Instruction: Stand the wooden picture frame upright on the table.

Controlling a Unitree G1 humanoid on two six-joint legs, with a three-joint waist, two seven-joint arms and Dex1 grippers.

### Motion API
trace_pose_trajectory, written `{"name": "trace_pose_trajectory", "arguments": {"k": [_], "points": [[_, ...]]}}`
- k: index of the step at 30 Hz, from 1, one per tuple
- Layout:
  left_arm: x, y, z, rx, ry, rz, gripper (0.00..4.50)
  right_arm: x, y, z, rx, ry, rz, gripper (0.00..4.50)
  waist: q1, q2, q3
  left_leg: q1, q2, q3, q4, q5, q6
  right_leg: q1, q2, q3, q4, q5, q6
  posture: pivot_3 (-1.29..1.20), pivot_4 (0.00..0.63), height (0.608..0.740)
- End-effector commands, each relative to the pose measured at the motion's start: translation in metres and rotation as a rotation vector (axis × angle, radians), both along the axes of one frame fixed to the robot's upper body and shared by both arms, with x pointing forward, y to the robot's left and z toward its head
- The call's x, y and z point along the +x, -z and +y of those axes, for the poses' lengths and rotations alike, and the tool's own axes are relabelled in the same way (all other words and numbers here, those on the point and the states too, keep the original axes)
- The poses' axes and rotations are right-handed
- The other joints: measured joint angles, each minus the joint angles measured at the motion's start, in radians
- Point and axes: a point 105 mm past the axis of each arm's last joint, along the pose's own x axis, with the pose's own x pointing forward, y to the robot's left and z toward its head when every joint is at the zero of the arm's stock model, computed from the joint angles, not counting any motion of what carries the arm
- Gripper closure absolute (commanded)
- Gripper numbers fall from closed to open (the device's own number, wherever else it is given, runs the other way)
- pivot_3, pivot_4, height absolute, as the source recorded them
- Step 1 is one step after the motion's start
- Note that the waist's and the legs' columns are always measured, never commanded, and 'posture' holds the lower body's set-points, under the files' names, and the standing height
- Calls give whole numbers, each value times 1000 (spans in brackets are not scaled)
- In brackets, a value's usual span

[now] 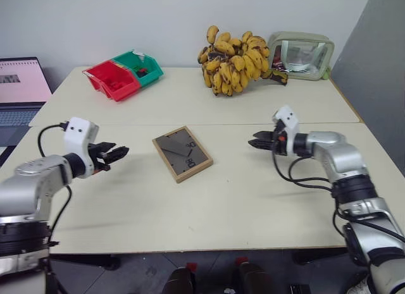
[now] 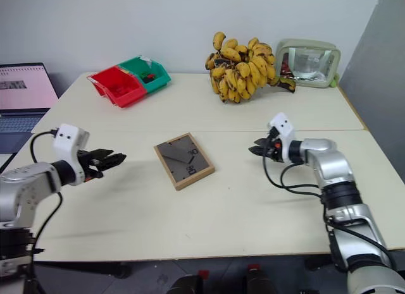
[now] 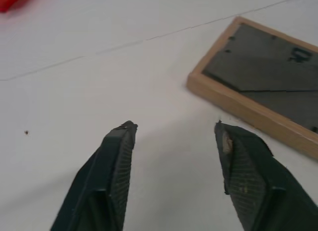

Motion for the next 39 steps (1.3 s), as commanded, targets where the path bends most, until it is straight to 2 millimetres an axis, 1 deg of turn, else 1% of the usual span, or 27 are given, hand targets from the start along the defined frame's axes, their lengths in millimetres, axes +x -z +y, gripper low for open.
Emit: {"name": "trace_pose_trajectory", "arguments": {"k": [1, 2, 3, 4, 7, 8, 11, 13, 16, 17, 19, 22, 25, 27, 30, 33, 36, 39], "points": [[4, -7, -9, 6, -71, -80, 2941, 19, -10, 14, -15, 56, -98, 3809, 0, 0, 0, 0, 0, 0, 0, 0, 0, 0, 0, 0, 0, 0, 0, 0, 150, 740], [5, -3, -16, -9, -72, -76, 3107, 23, -6, 20, -22, 66, -100, 3997, 0, 0, 0, 0, 0, 0, 0, 0, 0, 0, 0, 0, 0, 0, 0, 0, 150, 740], [5, 1, -23, -18, -67, -73, 3377, 26, -2, 27, -24, 70, -100, 4291, 0, 0, 0, 0, 0, 0, 0, 0, 0, 0, -1, 0, 0, 0, 0, 0, 150, 740], [6, 7, -28, -27, -67, -66, 3526, 29, 2, 35, -17, 73, -92, 4468, 0, 0, 0, 1, 0, 0, 0, 0, 0, 0, -1, 0, 0, 1, 0, 0, 150, 740], [10, 21, -37, -53, -75, -42, 4300, 35, 15, 58, -10, 70, -67, 4500, -1, 0, 0, 1, 1, 0, 0, 0, 0, 0, -1, 0, 0, 1, -1, 0, 150, 740], [12, 26, -40, -57, -77, -36, 4437, 35, 19, 65, -9, 71, -59, 4500, -2, 0, 0, 1, 1, 0, 0, 0, 0, 0, -1, 0, 0, 1, -1, 0, 150, 740], [20, 39, -44, -64, -101, -25, 4437, 35, 29, 86, -1, 64, -38, 4500, -2, 0, 0, 1, 1, 0, 0, 0, 0, 0, 0, 0, 0, 1, -1, 0, 150, 740], [27, 44, -54, -83, -81, -11, 4437, 32, 36, 100, -22, 43, -31, 4500, -1, 0, 0, 1, 1, 0, 0, 0, 0, 0, 0, -1, 1, 2, -2, 0, 150, 740], [32, 46, -74, -101, -15, 6, 4437, 27, 40, 115, -32, 7, -31, 4500, -1, 0, 0, 1, 1, 0, 0, 0, 0, 0, 0, -1, 1, 2, -2, 0, 150, 740], [32, 50, -84, -94, 27, 31, 4437, 23, 40, 123, -20, -18, -29, 4500, 0, 0, 0, 1, 1, 0, 0, 0, 0, 0, 0, -1, 1, 2, -2, 0, 150, 740], [30, 58, -98, -70, 91, 71, 4437, 18, 39, 133, -5, -59, -26, 4500, 0, 0, 0, 1, 0, -1, 0, 0, 0, 0, 0, -1, 1, 2, -2, 0, 150, 740], [28, 63, -106, -62, 134, 101, 4437, 13, 40, 136, -7, -90, -28, 4500, 1, 0, 0, 1, 0, -1, 0, 0, 0, 1, 0, -1, 1, 2, -2, 0, 150, 740], [19, 68, -119, -34, 219, 151, 4437, 8, 46, 132, -23, -108, -29, 4500, 1, 0, -1, 1, 0, -1, 0, 0, 0, 1, 0, -1, 1, 2, -2, 0, 150, 740], [15, 68, -123, -27, 251, 167, 4437, 6, 49, 129, -33, -115, -30, 4500, 1, 0, -1, 1, 0, -1, 0, 0, 0, 1, 0, -1, 1, 2, -1, 0, 150, 740], [9, 69, -130, 13, 304, 189, 4437, -2, 50, 122, -43, -135, -40, 4500, 2, 0, -1, 1, -1, -1, 0, 0, 0, 1, 0, -1, 1, 2, -1, 0, 150, 740], [4, 75, -134, 66, 341, 217, 4437, -10, 51, 114, -49, -141, -43, 4500, 3, 0, -1, 1, -1, -2, 0, 0, 0, 1, 0, -1, 1, 2, -1, 0, 150, 740], [0, 75, -142, 79, 382, 226, 4437, -24, 52, 103, -66, -157, -39, 4500, 7, 1, -2, 1, -2, -2, 0, 0, 0, 1, 0, -1, 1, 1, -1, 0, 150, 740], [-8, 76, -154, 93, 448, 242, 4437, -37, 49, 95, -70, -169, -37, 4500, 9, 1, -2, 1, -2, -2, 0, 0, 0, 2, 0, -1, 0, 1, -1, 0, 150, 740]]}}
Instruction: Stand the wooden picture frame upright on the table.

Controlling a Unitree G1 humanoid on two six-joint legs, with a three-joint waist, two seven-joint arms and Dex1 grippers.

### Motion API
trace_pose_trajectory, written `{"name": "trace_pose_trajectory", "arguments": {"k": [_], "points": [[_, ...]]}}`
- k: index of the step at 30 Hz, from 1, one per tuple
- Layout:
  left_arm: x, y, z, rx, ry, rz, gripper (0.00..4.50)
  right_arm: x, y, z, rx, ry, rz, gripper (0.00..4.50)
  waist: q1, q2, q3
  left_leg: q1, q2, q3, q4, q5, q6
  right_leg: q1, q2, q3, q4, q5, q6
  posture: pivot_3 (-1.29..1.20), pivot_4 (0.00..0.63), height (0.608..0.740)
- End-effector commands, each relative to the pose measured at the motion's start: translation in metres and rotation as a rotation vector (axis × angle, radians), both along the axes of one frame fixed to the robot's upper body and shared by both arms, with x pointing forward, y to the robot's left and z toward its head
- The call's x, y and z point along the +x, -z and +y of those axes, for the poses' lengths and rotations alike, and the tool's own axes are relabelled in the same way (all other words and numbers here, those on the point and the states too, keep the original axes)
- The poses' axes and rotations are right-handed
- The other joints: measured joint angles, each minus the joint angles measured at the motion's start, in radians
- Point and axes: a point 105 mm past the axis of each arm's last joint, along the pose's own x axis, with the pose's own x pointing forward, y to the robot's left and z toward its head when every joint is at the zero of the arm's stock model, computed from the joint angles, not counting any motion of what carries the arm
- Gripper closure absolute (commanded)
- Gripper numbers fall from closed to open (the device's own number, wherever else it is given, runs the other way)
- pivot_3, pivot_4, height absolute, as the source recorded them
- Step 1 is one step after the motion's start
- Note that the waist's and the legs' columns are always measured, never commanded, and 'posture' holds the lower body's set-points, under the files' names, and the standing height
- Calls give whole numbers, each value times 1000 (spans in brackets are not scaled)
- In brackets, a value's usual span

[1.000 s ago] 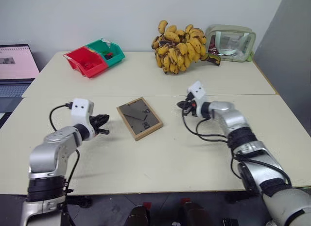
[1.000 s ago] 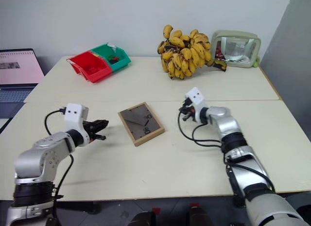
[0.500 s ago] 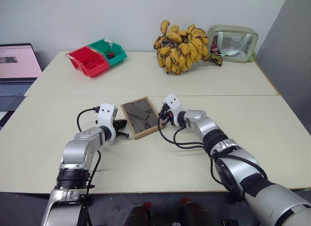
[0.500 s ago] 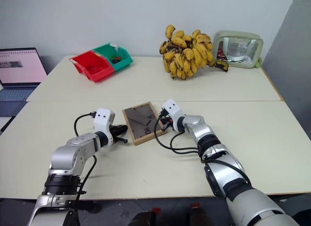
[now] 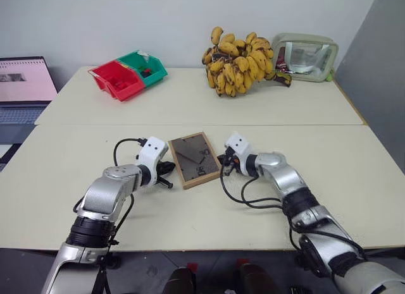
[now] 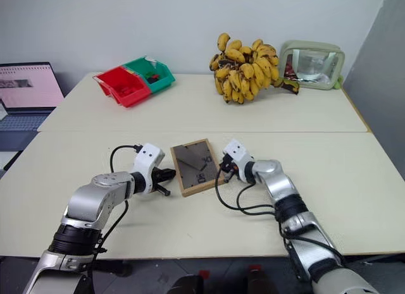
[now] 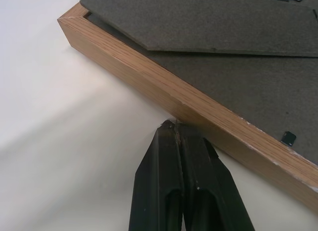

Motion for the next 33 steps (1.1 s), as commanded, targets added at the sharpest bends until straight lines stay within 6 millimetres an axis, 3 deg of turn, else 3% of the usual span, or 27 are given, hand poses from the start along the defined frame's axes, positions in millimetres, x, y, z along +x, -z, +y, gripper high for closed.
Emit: {"name": "trace_pose_trajectory", "arguments": {"k": [1, 9, 17, 21, 26, 33], "points": [[-21, 13, -39, -12, 188, 83, 4437, -20, -22, 12, 31, -95, -39, 4500, 0, 0, 0, 0, 0, 0, 0, 0, 0, 0, 0, 0, 0, 0, 0, 0, 150, 740], [-42, 10, -54, 6, 318, 129, 4437, -43, -26, -8, -30, -120, -45, 4500, 1, 0, 0, 0, -1, 0, 0, 0, 0, 0, 0, 0, -1, 0, 0, 0, 150, 740], [-47, 9, -42, 56, 321, 149, 4437, -56, -15, -44, -163, -125, -2, 4500, 1, 0, 0, 0, -1, 0, 0, 0, 0, 1, 0, 0, -1, 0, 0, 0, 150, 740], [-39, 5, -25, 84, 279, 132, 4437, -47, -9, -67, -241, -83, -12, 4500, 0, 0, 0, 0, -7, 0, 0, 0, 0, 0, 0, 0, -1, 0, 0, 0, 150, 740], [-16, -6, -11, 79, 208, 58, 4437, -32, -10, -79, -270, -45, -51, 4500, -3, 0, 0, 1, -7, 0, 0, 0, 0, 1, 0, 0, -1, 0, 0, 0, 150, 740], [5, -7, -24, 41, 196, 20, 4437, -36, -22, -61, -208, -100, -47, 4500, -2, 0, 0, 0, -7, -1, 2, 0, 0, 1, 0, 0, 0, 0, 1, 0, 150, 740]]}}
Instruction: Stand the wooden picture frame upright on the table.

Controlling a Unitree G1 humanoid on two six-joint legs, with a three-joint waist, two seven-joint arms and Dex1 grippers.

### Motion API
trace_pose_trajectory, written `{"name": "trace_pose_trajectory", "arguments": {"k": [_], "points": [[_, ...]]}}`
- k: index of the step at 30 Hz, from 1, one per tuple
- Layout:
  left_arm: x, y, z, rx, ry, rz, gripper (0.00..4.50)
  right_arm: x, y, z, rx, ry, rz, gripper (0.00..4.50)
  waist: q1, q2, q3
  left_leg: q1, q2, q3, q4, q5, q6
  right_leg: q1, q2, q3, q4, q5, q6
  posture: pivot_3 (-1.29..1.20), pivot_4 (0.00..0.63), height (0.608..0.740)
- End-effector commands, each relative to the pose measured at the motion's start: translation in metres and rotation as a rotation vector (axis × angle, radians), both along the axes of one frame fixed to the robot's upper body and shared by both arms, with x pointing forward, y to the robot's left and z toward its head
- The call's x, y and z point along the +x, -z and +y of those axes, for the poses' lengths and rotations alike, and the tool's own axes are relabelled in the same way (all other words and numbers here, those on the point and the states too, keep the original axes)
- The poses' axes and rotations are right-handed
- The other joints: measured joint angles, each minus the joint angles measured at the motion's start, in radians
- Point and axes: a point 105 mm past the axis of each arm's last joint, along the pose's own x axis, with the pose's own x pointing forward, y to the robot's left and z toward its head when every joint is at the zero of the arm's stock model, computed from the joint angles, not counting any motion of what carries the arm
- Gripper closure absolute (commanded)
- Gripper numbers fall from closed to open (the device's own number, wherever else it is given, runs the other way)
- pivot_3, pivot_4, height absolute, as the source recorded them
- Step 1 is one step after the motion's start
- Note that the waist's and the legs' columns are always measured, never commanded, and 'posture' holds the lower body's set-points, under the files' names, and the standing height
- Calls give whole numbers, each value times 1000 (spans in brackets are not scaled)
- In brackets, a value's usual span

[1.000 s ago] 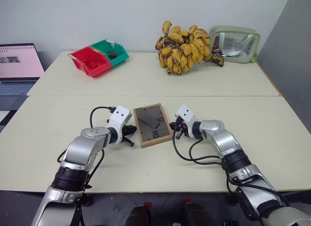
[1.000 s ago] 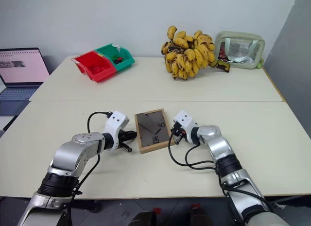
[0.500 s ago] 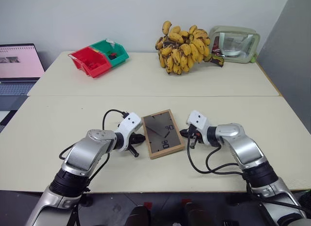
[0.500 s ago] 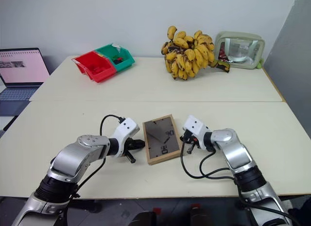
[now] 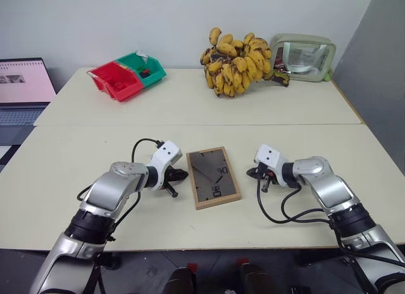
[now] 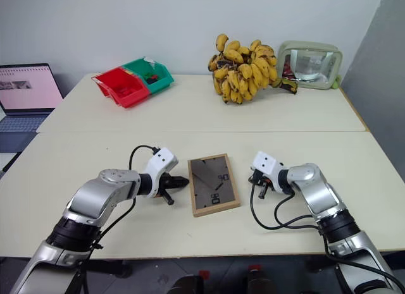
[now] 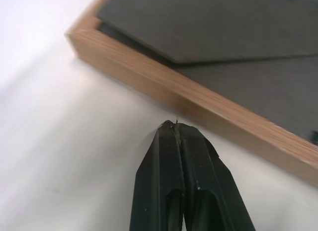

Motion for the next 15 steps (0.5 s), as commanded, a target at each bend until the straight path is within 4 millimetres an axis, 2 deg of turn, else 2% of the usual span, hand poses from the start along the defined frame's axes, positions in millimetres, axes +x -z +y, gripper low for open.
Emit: {"name": "trace_pose_trajectory", "arguments": {"k": [1, 7, 11, 15], "points": [[8, -3, -6, -2, -1, -36, 4437, -7, -16, 16, 47, -63, -23, 4500, 0, 0, 0, 0, 0, 0, 0, 0, 0, 0, 0, 0, 0, 0, 0, 0, 150, 740], [12, -3, -25, -15, 46, -44, 4437, -26, -27, 31, 84, -129, -7, 4500, 14, 0, 0, -1, -1, -2, 1, 0, 0, 0, -1, -1, 0, 0, 1, 0, 150, 740], [7, -3, -29, -15, 78, -37, 4437, -35, -30, 35, 99, -149, 13, 4500, 15, 0, 0, 0, -1, -2, 1, 0, 0, 0, -1, -1, 0, 1, 1, 0, 150, 740], [5, -1, -27, 0, 86, -33, 4437, -36, -30, 33, 96, -139, 18, 4500, 17, 0, 0, -1, -2, -2, 1, 0, 0, 1, -1, -1, 0, 0, 1, 0, 150, 740]]}}
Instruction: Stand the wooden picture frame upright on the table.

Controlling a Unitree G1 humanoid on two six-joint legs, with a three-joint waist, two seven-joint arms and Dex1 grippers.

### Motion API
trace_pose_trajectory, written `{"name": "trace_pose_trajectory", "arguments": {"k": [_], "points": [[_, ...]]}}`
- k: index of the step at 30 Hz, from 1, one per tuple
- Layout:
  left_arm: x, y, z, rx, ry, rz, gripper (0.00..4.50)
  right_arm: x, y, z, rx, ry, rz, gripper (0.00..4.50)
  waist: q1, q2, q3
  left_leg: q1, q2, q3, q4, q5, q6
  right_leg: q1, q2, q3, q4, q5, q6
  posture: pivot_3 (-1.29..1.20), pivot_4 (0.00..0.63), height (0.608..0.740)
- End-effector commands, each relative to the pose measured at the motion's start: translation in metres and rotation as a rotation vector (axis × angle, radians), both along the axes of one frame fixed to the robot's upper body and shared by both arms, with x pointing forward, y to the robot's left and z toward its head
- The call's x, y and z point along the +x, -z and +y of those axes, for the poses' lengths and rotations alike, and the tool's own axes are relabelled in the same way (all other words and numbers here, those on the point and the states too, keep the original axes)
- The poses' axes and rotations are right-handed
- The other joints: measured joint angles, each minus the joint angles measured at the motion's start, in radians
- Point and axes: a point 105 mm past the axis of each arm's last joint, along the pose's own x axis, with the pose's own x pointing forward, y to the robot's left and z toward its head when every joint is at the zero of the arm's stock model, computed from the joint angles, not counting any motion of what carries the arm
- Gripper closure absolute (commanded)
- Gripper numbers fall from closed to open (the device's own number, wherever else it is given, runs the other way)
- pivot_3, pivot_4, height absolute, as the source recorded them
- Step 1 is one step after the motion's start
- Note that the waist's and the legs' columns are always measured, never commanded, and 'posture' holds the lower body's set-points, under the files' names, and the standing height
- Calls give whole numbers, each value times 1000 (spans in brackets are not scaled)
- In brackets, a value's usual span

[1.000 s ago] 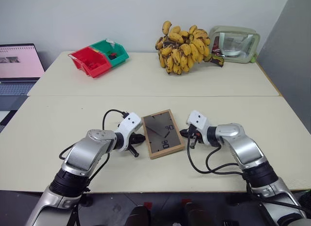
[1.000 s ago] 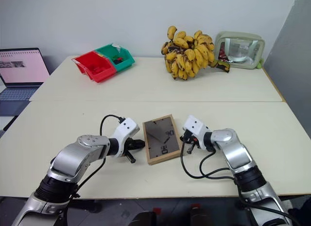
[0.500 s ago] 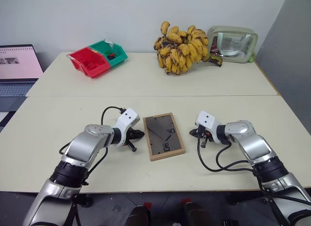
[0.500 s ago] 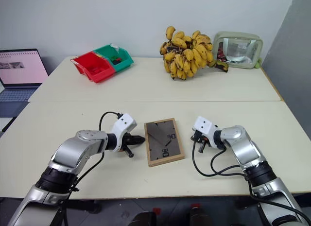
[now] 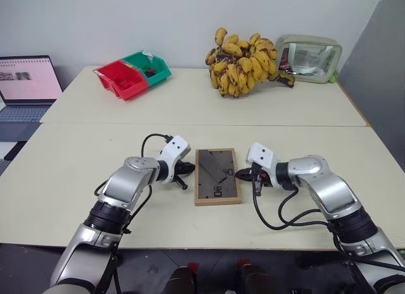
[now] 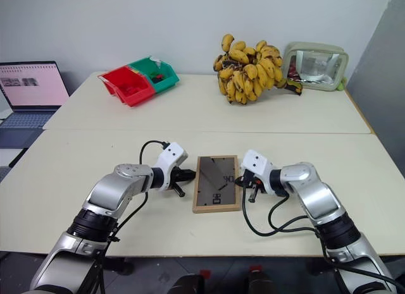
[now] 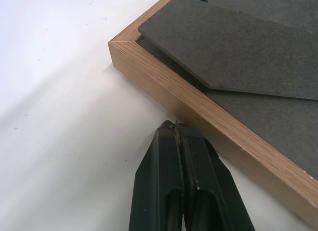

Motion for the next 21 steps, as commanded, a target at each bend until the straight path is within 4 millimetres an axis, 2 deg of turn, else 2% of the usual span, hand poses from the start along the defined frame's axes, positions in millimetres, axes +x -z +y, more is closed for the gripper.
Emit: {"name": "trace_pose_trajectory", "arguments": {"k": [1, 6, 10, 14, 17, 21], "points": [[-6, -1, -7, 17, 57, -5, 4437, -3, -3, -1, -4, -11, -14, 4500, 0, 0, 0, 0, 0, 0, 0, 0, 0, 0, 0, 0, 0, 0, 0, 0, 150, 740], [-6, -1, -2, 33, 53, -9, 4437, 6, 0, -11, -28, 43, -28, 4500, 0, 0, 0, 0, 0, 0, 0, 0, 0, 0, 0, 0, 0, 0, 0, 0, 150, 740], [-13, 1, 1, 51, 85, 20, 4437, 9, 5, -23, -94, 51, -54, 4500, -1, 0, 0, 0, 0, 0, 0, 0, 0, 0, 0, 0, 0, 0, 0, 0, 150, 740], [-14, 6, 4, 73, 82, 12, 4437, -3, 14, -16, -106, -11, -34, 4500, -2, 0, 0, 0, 1, 0, -1, 0, 0, 0, 0, 0, 0, 0, 0, 0, 150, 740], [-12, 8, -3, 62, 90, 9, 4437, -8, 13, -4, -64, -33, -18, 4500, -2, 0, 0, 0, 1, 0, 0, 0, 0, 0, 1, 0, 0, 0, 0, 0, 150, 740], [-10, 6, -7, 54, 94, 3, 4437, -12, 11, 0, -54, -53, -7, 4500, 0, 0, 0, 0, 0, 0, 0, 0, 0, 0, 1, 0, 0, 0, 0, 0, 150, 740]]}}
